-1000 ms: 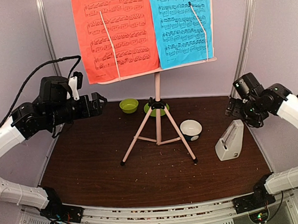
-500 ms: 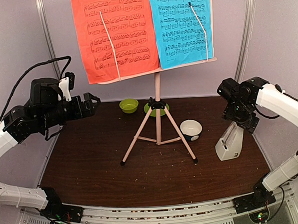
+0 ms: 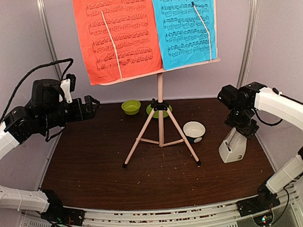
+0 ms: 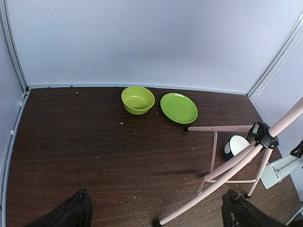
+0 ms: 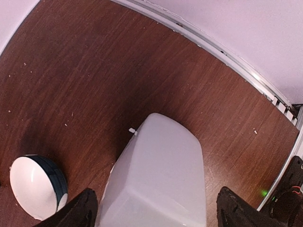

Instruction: Set up the instrument practice props

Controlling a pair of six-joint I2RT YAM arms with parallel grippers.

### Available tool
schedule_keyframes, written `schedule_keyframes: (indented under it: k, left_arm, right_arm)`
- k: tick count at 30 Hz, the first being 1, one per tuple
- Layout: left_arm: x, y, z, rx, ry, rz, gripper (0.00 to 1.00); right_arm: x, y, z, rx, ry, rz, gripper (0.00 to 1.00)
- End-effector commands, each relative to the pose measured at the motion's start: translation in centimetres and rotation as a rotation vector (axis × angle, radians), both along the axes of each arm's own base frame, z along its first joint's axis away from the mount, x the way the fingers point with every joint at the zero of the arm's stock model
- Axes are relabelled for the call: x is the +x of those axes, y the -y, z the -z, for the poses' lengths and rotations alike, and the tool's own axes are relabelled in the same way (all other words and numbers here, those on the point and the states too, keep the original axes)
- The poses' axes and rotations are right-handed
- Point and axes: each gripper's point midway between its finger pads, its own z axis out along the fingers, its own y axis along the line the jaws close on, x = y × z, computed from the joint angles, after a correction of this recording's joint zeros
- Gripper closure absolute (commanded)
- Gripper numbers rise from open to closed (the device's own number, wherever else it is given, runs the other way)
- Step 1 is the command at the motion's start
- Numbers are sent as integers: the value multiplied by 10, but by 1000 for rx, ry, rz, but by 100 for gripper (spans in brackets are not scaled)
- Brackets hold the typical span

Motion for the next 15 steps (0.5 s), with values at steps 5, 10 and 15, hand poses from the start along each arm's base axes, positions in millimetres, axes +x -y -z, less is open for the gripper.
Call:
schedule_keyframes:
  k: [5, 10, 15]
  left_arm:
    - [4, 0, -9, -2, 18, 11, 2]
    - [4, -2, -6, 23, 16, 11, 2]
    - [3, -3, -2, 38, 14, 16, 2]
  right_arm:
    - [-3, 2, 5, 15, 1, 43, 23]
    - [-13, 7, 0, 23, 12, 41, 35]
    - [-18, 9, -9, 25, 40, -15, 47]
